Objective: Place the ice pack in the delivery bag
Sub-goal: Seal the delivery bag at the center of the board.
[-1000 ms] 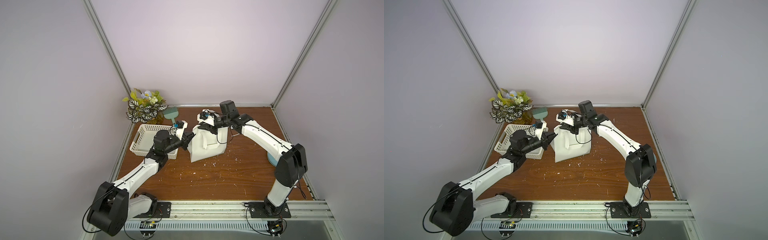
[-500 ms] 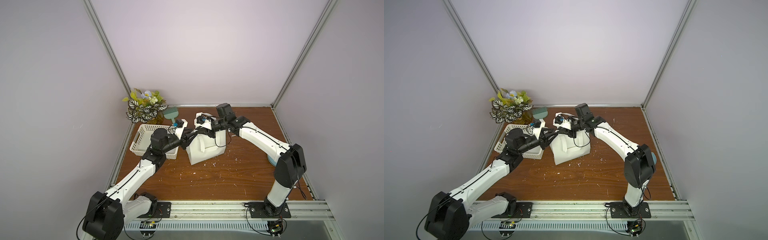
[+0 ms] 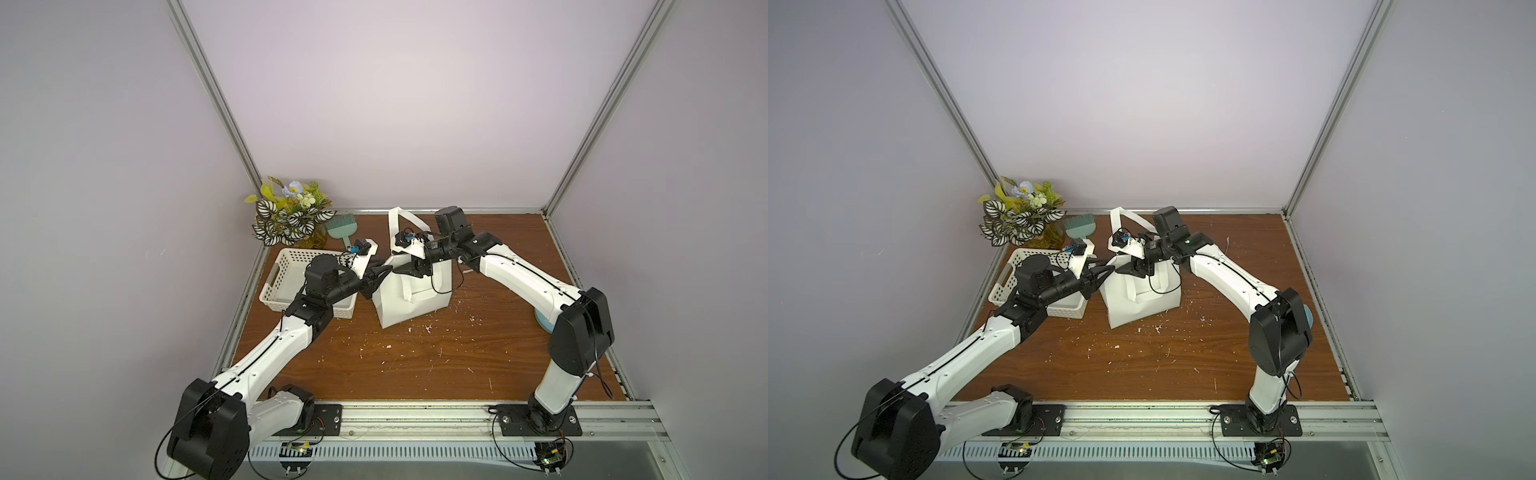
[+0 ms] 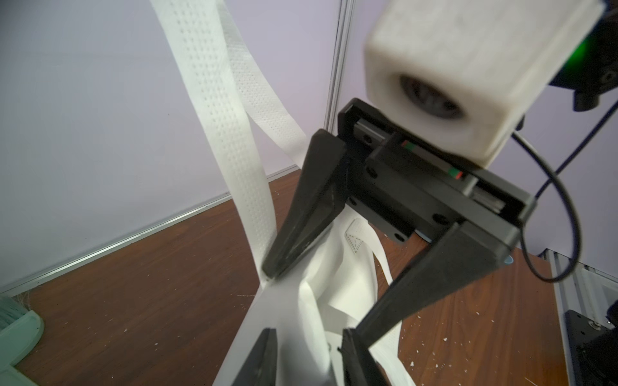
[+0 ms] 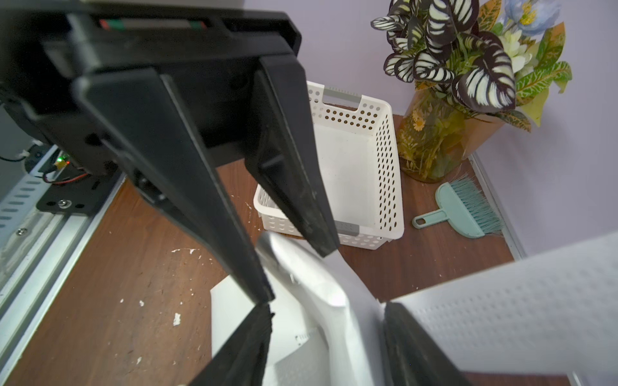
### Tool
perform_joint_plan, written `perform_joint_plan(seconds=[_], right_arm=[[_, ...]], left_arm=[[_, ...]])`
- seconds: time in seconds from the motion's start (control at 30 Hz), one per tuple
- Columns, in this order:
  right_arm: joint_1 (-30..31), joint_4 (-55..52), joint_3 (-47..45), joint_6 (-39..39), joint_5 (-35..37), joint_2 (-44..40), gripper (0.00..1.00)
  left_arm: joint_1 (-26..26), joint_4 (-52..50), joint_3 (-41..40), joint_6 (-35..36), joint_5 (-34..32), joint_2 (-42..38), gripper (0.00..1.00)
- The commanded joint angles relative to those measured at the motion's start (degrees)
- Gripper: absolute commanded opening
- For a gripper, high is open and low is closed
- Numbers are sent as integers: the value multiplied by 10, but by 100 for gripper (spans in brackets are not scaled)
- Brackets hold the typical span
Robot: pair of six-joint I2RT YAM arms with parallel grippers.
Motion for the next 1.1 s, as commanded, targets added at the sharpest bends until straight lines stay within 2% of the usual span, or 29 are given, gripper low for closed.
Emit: perform_joint_plan(seconds=[0.0, 0.37, 0.57, 0.73, 0.8, 1.0, 1.07], right_arm=[[-21, -21, -20, 7, 1, -40, 62], [-74, -19, -58, -1, 9, -84, 58], [-80, -14, -20, 21, -19, -46, 55], [-77, -29, 25, 21, -40, -8, 55], [-74, -38, 32, 12, -37, 3, 57], [-66, -28, 22, 7, 3, 12, 60], [-66, -21, 19, 11, 18, 13, 58]], left_arm=[[0, 20, 12, 5, -24, 2, 30], [-1, 65, 24, -18, 4, 40, 28], [-1, 65, 26, -13, 6, 41, 15], [-1, 72, 15, -14, 1, 32, 8], [-1, 81, 11, -17, 1, 29, 0], [-1, 87, 4, -14, 5, 19, 0], [-1, 90, 0, -15, 3, 16, 0]])
